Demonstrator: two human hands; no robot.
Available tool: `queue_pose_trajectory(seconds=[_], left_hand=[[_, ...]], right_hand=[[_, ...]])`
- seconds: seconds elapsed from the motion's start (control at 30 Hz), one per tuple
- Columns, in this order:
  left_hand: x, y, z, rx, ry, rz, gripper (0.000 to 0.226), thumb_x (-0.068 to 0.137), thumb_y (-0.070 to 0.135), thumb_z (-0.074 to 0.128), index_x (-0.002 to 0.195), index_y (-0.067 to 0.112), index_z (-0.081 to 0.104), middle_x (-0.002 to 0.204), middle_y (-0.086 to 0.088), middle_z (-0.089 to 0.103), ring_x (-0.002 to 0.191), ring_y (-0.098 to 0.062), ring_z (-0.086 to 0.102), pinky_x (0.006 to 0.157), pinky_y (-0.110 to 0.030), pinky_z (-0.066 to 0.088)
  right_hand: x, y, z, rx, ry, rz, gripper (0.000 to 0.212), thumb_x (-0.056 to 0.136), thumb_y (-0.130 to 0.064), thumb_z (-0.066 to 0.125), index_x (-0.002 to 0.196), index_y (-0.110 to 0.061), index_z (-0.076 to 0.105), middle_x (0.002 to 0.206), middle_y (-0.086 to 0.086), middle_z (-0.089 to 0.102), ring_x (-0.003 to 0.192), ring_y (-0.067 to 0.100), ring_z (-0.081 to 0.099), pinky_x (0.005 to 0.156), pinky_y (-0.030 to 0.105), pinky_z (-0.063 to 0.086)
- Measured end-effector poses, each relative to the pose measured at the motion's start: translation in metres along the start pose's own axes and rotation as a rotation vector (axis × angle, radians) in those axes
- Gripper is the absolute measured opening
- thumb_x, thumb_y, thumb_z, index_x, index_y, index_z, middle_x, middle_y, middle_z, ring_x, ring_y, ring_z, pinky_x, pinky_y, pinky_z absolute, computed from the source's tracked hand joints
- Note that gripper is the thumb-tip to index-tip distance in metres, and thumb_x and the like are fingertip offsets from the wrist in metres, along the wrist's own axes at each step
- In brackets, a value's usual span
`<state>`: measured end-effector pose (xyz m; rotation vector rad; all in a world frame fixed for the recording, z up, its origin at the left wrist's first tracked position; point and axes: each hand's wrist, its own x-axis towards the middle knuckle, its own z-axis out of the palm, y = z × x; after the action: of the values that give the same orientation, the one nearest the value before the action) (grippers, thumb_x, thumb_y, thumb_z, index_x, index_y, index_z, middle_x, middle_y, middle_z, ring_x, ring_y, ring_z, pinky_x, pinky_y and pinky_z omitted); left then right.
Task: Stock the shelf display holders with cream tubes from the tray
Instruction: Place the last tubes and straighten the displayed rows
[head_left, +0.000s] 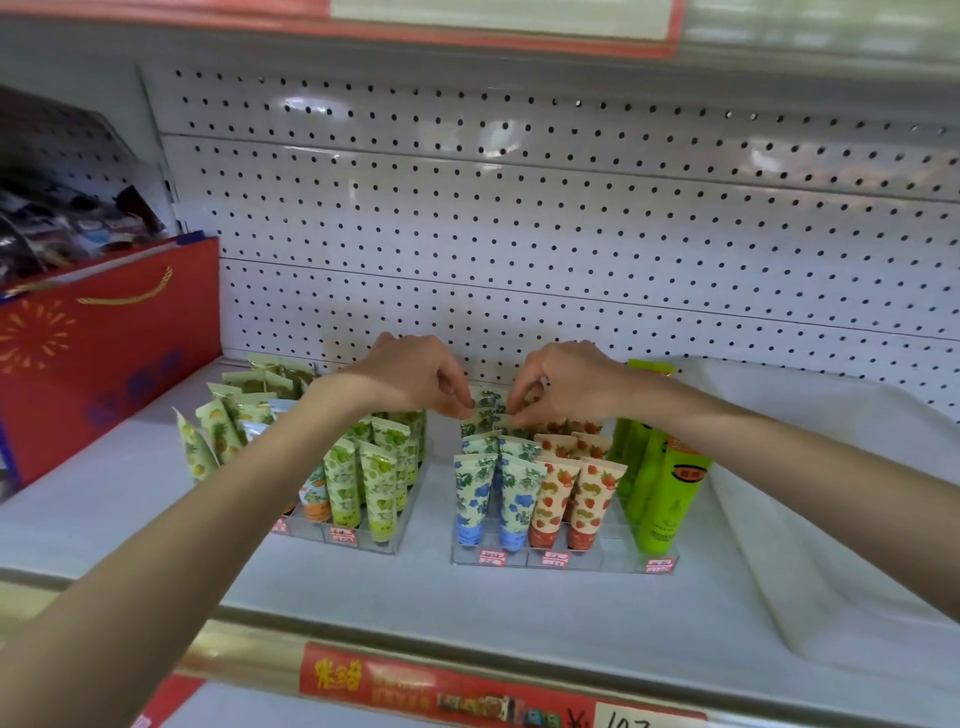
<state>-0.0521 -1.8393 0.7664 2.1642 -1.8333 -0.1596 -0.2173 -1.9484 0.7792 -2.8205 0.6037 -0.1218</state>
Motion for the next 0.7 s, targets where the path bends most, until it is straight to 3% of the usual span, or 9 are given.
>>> queue_pose_trajectory(seconds=[0.13, 0.27, 0.7], left_hand=[[-0.0003, -0.0031, 0.0016, -0.004, 0.009, -0.004, 0.013, 0.075, 0.044, 0.072, 0.084, 0.034, 0.073, 0.074, 0.024, 0.057, 0.071, 0.01, 0.045, 0.092, -0.034, 0.028], [-0.0003, -0.0057, 0.0039, -0.004, 0.017, 0.006, 0.013, 0.076, 0.045, 0.071, 0.083, 0.034, 0.072, 0.079, 0.021, 0.06, 0.073, 0.007, 0.046, 0.095, -0.035, 0.028], [0.0003, -0.0052, 0.0042, -0.005, 0.019, 0.021, 0.01, 0.078, 0.042, 0.07, 0.085, 0.035, 0.071, 0.075, 0.022, 0.054, 0.073, 0.007, 0.042, 0.085, -0.031, 0.022]], right_hand=[[-0.0006, 0.0021, 0.0032, -0.016, -0.005, 0.022, 0.022, 0.075, -0.04, 0.074, 0.092, -0.027, 0.074, 0.071, -0.022, 0.053, 0.071, -0.006, 0.047, 0.081, 0.025, 0.028], [-0.0032, 0.0035, 0.004, 0.004, 0.015, 0.036, 0.022, 0.076, -0.037, 0.074, 0.093, -0.023, 0.074, 0.069, -0.022, 0.05, 0.07, -0.007, 0.045, 0.082, 0.026, 0.027], [-0.0039, 0.0045, 0.0071, 0.036, 0.064, 0.069, 0.017, 0.076, -0.038, 0.075, 0.087, -0.025, 0.074, 0.071, -0.019, 0.054, 0.071, -0.003, 0.046, 0.087, 0.028, 0.031]])
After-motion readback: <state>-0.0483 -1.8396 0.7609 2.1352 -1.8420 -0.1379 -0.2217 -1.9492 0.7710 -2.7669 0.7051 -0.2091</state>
